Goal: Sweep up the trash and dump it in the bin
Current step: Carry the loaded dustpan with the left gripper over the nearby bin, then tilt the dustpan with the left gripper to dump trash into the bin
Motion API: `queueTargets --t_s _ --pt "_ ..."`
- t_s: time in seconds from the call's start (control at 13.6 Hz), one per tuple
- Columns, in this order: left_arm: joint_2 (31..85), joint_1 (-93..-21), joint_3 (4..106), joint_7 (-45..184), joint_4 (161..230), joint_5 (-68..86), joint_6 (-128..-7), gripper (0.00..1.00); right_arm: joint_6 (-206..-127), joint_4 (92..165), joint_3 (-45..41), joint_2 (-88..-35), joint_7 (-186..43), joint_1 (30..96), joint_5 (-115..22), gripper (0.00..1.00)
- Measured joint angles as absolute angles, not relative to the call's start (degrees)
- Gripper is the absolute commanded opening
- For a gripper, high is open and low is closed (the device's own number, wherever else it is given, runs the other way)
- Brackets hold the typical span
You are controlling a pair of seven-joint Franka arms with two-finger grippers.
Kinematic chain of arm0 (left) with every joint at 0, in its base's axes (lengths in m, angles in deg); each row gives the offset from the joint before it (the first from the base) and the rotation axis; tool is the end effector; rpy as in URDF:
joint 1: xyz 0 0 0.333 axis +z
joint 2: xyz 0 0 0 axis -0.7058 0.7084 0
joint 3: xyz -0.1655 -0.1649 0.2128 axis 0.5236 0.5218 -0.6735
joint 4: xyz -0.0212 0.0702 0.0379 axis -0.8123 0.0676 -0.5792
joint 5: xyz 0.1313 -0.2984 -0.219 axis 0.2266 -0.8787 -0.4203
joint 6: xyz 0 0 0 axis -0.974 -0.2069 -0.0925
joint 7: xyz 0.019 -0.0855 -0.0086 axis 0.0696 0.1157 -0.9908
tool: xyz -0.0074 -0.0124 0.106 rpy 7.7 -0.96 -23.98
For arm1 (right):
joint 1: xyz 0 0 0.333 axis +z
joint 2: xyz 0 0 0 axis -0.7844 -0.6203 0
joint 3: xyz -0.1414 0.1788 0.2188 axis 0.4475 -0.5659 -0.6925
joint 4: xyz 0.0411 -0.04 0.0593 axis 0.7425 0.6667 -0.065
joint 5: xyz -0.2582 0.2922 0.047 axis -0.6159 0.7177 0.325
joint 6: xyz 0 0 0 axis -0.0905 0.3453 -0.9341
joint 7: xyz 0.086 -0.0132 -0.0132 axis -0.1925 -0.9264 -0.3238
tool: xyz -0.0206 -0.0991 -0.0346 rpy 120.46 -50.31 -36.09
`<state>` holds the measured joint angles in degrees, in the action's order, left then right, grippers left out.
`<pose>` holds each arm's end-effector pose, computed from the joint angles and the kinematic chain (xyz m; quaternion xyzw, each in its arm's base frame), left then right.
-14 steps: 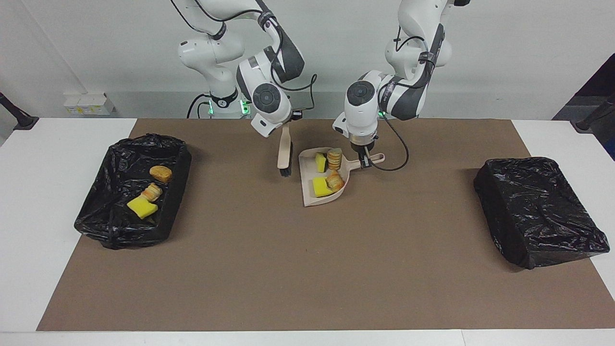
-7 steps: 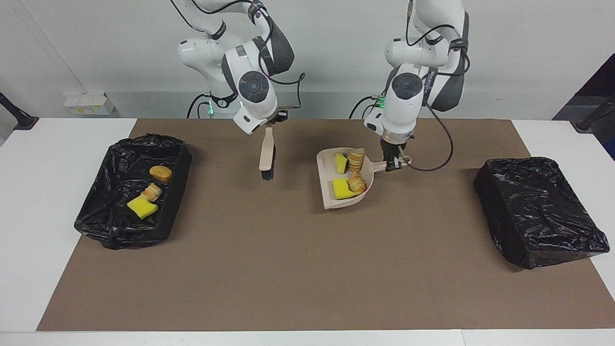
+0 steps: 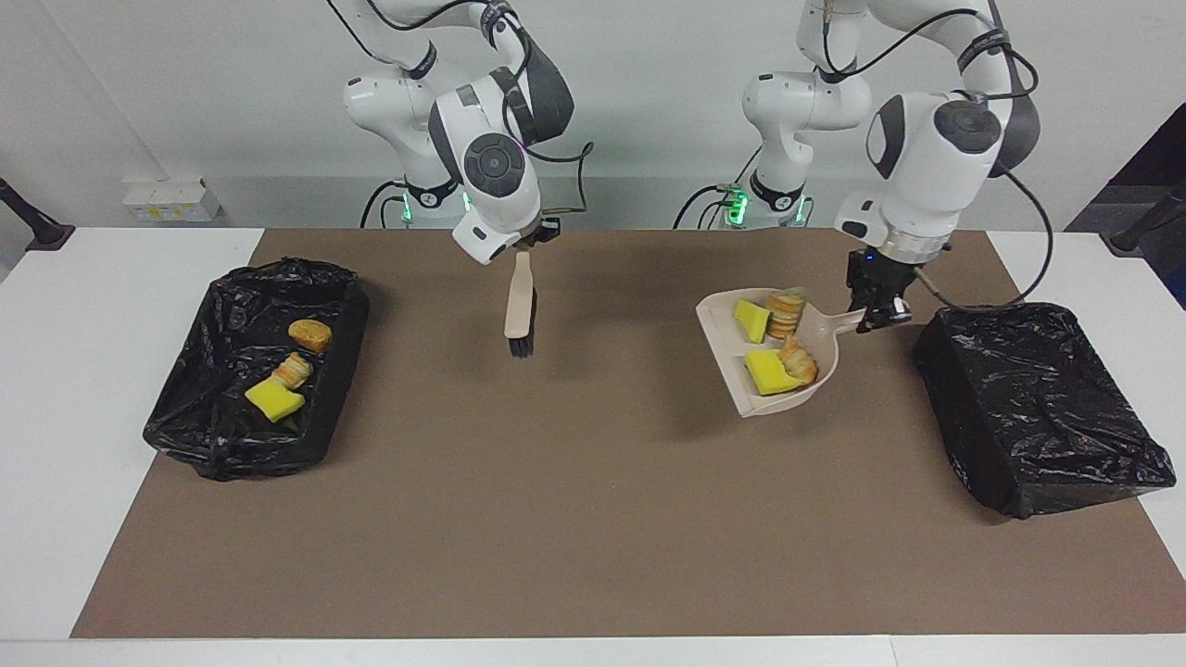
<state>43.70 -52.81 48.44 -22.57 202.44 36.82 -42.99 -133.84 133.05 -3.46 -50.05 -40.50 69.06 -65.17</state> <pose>0.5378 -0.0410 0.4844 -0.7525 0.6579 -0.0007 0.0281 0.4576 0.2484 0.4428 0.9657 0.0112 -0.2594 0.0002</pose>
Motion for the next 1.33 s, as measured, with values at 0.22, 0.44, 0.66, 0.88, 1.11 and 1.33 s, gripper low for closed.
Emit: queueTargets --t_s 0.22,0.44,0.66,0.88,1.11,1.33 --pt "43.8 -52.7 40.2 -27.1 200.9 36.8 -43.0 0.00 -131.2 126.0 -3.5 -53.7 -40.5 69.1 -65.2 0.00" --pt "45.1 -52.7 30.8 -34.9 197.2 34.8 -42.8 0.00 -129.9 122.1 -3.8 -56.2 -40.5 70.1 -65.1 0.00" --pt "49.0 -51.9 23.1 -44.1 190.3 34.6 -42.1 0.00 -129.8 120.6 -3.9 -60.5 -37.9 75.3 -65.1 0.00" --pt "54.5 -48.2 21.8 -49.8 183.7 38.2 -42.1 0.00 -133.8 120.0 -4.1 -64.4 -31.3 81.4 -65.1 0.00" --pt "59.0 -47.2 21.9 -50.2 179.2 45.0 -42.7 0.00 -134.9 119.8 -4.1 -65.1 -29.3 84.5 -65.0 0.00" --pt "62.7 -47.3 22.6 -50.1 177.6 54.1 -45.4 0.00 -134.9 120.0 -4.1 -65.1 -27.5 85.1 -65.1 0.00"
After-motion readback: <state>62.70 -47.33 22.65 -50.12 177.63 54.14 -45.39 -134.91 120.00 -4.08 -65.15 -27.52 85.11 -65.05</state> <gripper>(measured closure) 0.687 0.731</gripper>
